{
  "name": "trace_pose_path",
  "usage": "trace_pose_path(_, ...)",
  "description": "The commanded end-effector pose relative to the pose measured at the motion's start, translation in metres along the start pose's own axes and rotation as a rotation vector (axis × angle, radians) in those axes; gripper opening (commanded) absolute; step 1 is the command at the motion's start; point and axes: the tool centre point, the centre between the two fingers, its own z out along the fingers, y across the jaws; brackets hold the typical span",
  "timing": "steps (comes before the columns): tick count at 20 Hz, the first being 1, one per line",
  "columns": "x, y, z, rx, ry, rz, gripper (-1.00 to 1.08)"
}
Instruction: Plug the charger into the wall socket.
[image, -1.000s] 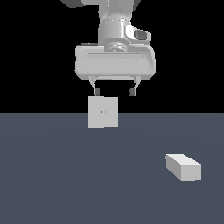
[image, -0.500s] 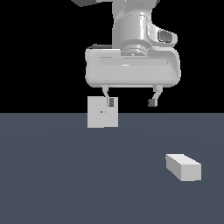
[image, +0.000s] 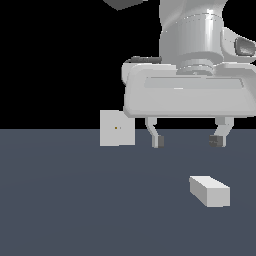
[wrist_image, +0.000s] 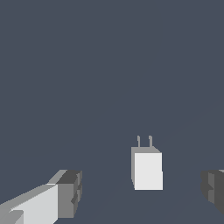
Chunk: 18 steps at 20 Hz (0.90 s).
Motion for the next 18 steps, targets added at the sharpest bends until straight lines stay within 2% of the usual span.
trace_pose_path(1,-0.009,0.008,0.007,-0.001,0.003,-0.006,1.0)
trace_pose_path(7,-0.018,0.018,0.016,-0.001,0.006,-0.012,1.0)
trace_pose_path(18,-0.019,0.019,0.037,-0.001,0.005,-0.011,1.0)
